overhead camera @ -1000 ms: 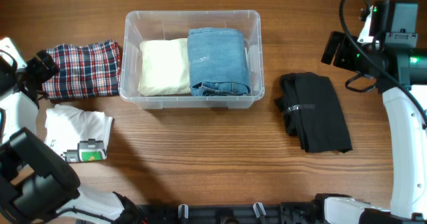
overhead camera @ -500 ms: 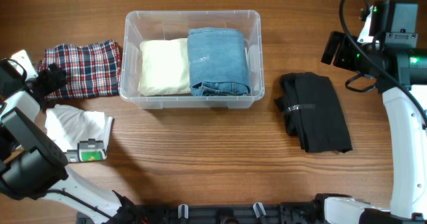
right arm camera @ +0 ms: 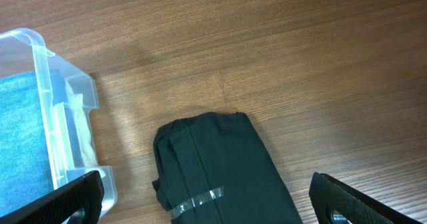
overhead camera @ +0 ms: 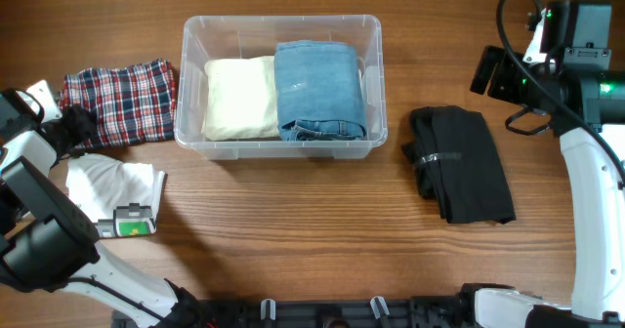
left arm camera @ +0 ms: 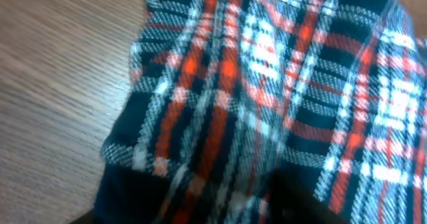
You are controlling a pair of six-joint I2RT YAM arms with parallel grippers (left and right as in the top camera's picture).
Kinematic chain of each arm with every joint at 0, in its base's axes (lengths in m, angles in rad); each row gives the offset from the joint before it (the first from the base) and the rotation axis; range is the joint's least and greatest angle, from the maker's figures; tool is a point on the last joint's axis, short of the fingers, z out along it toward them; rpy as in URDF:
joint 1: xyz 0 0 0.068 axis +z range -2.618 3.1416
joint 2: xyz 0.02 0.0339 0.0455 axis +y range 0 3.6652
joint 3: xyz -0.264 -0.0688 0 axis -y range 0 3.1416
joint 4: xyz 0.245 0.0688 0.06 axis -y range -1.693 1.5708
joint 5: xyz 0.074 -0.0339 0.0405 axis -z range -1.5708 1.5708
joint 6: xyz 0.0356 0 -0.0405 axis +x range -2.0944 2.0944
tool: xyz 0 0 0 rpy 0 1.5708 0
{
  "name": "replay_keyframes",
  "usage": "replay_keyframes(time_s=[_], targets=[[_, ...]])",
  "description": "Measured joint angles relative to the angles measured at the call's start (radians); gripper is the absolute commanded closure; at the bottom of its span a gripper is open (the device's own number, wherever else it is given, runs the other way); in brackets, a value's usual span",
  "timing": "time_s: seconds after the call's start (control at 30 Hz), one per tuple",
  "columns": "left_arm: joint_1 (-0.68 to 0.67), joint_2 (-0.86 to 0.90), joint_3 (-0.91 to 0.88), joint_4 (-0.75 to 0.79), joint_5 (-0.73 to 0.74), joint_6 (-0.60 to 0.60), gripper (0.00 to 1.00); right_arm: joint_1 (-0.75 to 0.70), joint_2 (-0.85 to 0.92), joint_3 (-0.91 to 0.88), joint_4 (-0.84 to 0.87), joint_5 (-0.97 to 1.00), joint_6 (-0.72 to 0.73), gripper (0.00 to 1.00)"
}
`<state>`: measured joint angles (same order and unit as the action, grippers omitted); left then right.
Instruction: Pack container
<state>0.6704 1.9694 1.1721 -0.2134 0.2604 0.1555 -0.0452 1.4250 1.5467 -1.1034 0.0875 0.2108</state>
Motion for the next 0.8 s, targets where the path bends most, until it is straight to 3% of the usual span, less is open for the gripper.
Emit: replay_keyframes(time_s=[0.13,0.33,0.4,0.6,0.63,0.73,0.8], targets=[[0.0,0.0,0.0,0.016,0.008,-0.035,0.75,0.0,0.0,0.0,0.0,0.0,0.0,0.0],[0.0,-0.019,-0.001,0.066,0.011,-0.092,0.86,0.0,0.0,0.0,0.0,0.0,0.0,0.0],[0.0,-0.043,-0.002,0.08,0.01,-0.098,0.96,0.0,0.0,0.0,0.0,0.0,0.0,0.0],[0.0,-0.13,-0.002,0.091,0.0,-0.124,0.94,0.0,0.0,0.0,0.0,0.0,0.0,0.0],[0.0,-0.137,-0.002,0.09,-0.001,-0.143,0.86,0.0,0.0,0.0,0.0,0.0,0.0,0.0],[0.0,-0.14,-0.002,0.063,-0.003,-0.236,0.82,0.0,0.0,0.0,0.0,0.0,0.0,0.0],[0.0,-0.14,-0.002,0.035,-0.005,-0.284,0.71,0.0,0.0,0.0,0.0,0.0,0.0,0.0]])
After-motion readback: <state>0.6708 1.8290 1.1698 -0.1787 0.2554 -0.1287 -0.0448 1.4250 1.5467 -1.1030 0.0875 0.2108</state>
